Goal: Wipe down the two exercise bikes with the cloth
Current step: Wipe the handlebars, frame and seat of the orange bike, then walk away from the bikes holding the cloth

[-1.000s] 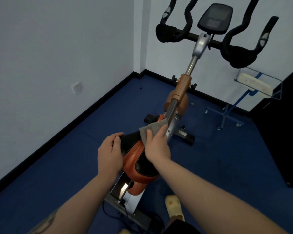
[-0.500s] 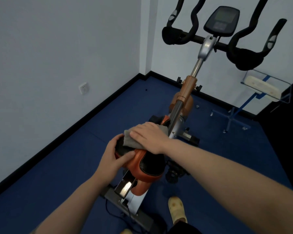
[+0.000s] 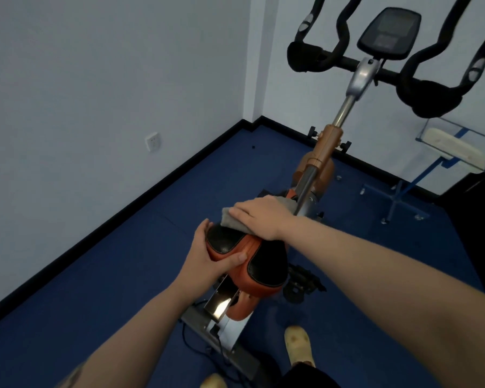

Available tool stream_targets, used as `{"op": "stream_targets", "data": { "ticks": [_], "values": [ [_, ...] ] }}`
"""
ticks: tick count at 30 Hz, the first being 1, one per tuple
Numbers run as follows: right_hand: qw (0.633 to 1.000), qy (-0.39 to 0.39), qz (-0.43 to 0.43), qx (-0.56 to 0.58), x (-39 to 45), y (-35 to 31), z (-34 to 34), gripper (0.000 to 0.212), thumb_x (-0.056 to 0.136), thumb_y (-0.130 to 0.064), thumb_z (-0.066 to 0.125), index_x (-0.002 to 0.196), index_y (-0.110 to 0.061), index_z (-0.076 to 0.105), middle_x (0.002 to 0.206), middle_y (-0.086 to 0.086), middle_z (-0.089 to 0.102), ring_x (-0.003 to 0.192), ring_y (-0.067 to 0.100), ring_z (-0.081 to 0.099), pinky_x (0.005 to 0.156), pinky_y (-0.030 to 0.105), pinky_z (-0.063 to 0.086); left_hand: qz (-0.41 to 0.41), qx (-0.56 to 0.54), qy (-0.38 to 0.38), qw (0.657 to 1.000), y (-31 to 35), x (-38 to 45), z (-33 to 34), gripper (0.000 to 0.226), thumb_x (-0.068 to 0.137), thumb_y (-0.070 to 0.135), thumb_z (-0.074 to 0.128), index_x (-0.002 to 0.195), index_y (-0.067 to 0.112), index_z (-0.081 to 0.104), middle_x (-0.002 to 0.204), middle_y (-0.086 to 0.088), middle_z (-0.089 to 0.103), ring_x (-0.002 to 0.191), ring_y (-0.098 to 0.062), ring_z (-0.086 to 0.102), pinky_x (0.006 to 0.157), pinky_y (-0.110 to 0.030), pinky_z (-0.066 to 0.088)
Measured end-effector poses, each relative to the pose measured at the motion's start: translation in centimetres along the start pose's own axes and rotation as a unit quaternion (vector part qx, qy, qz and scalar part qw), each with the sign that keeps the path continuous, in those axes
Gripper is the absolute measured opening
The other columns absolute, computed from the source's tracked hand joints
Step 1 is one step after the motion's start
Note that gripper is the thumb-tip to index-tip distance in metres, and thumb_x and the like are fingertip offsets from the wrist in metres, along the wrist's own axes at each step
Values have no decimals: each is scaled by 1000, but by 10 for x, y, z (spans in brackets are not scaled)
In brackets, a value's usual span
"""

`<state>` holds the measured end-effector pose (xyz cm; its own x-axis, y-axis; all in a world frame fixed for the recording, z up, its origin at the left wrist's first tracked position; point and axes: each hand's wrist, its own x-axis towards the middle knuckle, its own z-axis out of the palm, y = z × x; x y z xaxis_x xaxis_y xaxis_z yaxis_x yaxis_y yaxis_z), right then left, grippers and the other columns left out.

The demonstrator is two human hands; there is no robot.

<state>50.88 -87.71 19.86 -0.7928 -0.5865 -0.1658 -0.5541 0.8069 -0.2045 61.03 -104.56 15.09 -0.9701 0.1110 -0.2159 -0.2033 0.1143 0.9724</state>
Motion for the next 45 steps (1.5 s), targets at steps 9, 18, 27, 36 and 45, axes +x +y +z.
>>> {"op": "stream_targets", "data": {
  "ticks": [9, 18, 27, 36, 45],
  "values": [
    [991, -91, -49, 90, 13, -5, -6, 42, 103, -52, 24, 123, -31, 54, 128, -5, 59, 116, 19, 55, 96, 42, 41, -52, -159, 112, 980, -10, -14, 33, 96, 67, 20, 85, 141, 24, 25, 128, 3, 53, 100, 4, 64, 72, -15, 54],
    [974, -126, -148, 119, 30, -27, 1, 44, 96, -63, 32, 119, -35, 59, 122, -10, 60, 111, 16, 56, 90, 40, 43, -46, -179, 178, 966, -10, -25, 57, 109, 48, 43, 93, 137, 24, 34, 126, 2, 61, 112, -13, 63, 95, -43, 54],
    [996, 90, 16, -10, 9, 47, 9, 60, 94, -58, 16, 98, -26, 66, 98, -3, 68, 92, 20, 62, 81, 36, 41, 40, 162, 223, 960, 4, -28, 48, 116, 59, 70, 73, 151, 37, 12, 154, 22, 12, 143, -4, 12, 114, -32, 21],
    [920, 149, 236, 275, -73, -30, 56, 62, 99, -52, 21, 156, -33, 1, 163, -7, -12, 149, 21, -8, 121, 44, 8, 76, 196, 200, 957, 2, -17, 37, 51, 92, 56, 38, 141, 42, 33, 152, 20, 24, 144, -1, 17, 121, -37, 18],
    [885, 201, 259, 330, -79, -46, 54, 49, 103, -44, 28, 152, -36, 27, 163, -12, -2, 148, 11, 5, 120, 39, 21, 89, 156, 209, 961, 11, -18, 42, 41, 105, 34, 32, 143, 23, 45, 155, 8, 30, 146, -7, 17, 121, -35, 13]
  ]
}}
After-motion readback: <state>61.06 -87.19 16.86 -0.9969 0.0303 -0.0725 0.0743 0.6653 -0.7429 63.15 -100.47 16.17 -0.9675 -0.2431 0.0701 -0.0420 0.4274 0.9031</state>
